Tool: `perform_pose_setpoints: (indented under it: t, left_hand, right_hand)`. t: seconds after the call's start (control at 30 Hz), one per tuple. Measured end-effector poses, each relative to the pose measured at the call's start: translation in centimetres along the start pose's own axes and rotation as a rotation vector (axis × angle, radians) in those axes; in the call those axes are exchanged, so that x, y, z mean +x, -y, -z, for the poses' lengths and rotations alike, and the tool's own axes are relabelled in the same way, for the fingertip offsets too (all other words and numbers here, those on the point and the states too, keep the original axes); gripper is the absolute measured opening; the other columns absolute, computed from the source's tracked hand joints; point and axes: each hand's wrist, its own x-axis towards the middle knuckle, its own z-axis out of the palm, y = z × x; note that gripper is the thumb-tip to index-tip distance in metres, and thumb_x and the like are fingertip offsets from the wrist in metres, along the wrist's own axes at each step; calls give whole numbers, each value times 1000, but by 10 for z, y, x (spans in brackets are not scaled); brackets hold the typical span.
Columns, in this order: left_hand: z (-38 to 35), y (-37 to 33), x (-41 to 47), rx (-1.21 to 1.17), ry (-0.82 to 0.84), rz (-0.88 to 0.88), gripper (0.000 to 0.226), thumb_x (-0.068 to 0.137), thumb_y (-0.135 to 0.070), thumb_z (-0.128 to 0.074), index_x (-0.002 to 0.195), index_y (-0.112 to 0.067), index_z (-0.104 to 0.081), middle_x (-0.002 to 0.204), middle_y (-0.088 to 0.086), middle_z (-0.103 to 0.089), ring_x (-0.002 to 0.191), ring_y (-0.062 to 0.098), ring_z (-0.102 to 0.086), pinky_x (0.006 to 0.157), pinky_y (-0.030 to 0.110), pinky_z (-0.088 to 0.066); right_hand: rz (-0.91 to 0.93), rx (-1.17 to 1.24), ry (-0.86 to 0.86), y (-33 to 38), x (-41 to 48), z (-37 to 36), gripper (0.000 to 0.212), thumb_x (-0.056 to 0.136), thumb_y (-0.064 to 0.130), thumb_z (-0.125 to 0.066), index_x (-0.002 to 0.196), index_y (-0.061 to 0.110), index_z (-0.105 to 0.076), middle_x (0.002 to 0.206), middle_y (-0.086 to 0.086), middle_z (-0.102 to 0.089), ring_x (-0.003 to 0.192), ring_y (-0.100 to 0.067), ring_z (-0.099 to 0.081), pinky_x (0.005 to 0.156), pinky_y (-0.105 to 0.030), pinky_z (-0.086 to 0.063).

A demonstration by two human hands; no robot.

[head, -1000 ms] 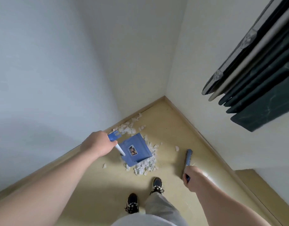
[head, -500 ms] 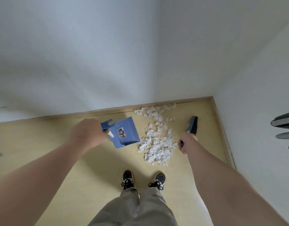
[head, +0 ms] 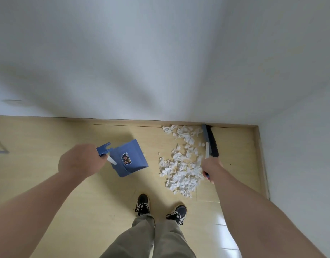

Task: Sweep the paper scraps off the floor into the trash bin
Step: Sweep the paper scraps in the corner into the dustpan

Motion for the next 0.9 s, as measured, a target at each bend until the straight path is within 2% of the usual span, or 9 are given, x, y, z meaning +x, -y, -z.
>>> perform_pose_setpoints:
  t: [0.07,0.13,0.23,0.37,0.43,0.5,0.57,0.67,0.9]
  left_hand:
    - [0,5,2,-18,0,17,46,91,-43,-60,56,-14,-53,57,4,-59,55,24,-58,55,25,-40]
    - [0,8,3,-21,1,37,44,90,-42,-60,58,-14,-55,59,5,-61,56,24,-60,55,25,-41]
    - [-1,12,3,-24,18,47,42,90,-42,-59,59,-13,-55,60,5,-62,57,24,-61,53,25,-40]
    - [-1,17,-1,-22,30,63,40,90,-41,-58,61,-12,-59,62,5,-64,58,23,-62,55,25,-42]
    - [-1,20,-3,-31,41,77,39,89,-41,-59,63,-12,-60,62,5,-64,59,24,-63,57,26,-44]
    - [0,23,-5,-47,49,88,38,89,-40,-59,62,-12,-59,62,5,-64,59,24,-62,58,26,-45]
    - [-2,27,-8,-53,47,89,39,89,-40,-59,62,-13,-59,62,5,-64,59,24,-62,57,26,-44]
    - [-4,33,-13,-53,42,88,39,90,-40,-59,60,-14,-59,61,4,-63,57,23,-61,55,26,-42]
    - [-8,43,-27,-43,47,97,36,90,-40,-56,64,-16,-60,65,3,-65,60,22,-62,57,25,-45]
  right_hand:
    - [-54,-48,-42,-4,-5,-6,15,96,12,-52,107,8,-61,75,1,-48,48,-11,-50,44,-15,-47]
    - [48,-517,-24,-1,-16,-12,12,95,9,-59,84,12,-60,78,3,-54,50,-12,-43,58,-21,-42]
    - [192,-799,-84,4,-19,-21,21,95,6,-57,76,16,-59,85,-3,-62,51,-14,-42,51,-24,-34]
    - [277,-855,-46,18,-22,-36,40,94,4,-56,57,14,-49,102,-9,-72,49,-14,-44,48,-23,-34]
    - [273,-855,27,26,-27,-45,41,93,2,-55,54,14,-49,88,-5,-71,48,-14,-43,48,-23,-34]
    - [222,-895,62,32,-30,-50,36,93,1,-55,58,12,-55,67,-2,-57,46,-15,-46,47,-23,-38]
    - [277,-930,68,32,-34,-53,24,93,1,-52,79,15,-67,64,-3,-50,40,-14,-49,42,-21,-40]
    - [365,-1098,58,25,-35,-57,19,92,0,-48,98,7,-65,65,-4,-46,49,-13,-43,38,-23,-38]
    - [283,-1318,67,7,-65,-47,35,90,0,-54,125,1,-57,75,-4,-40,55,-13,-43,46,-23,-36]
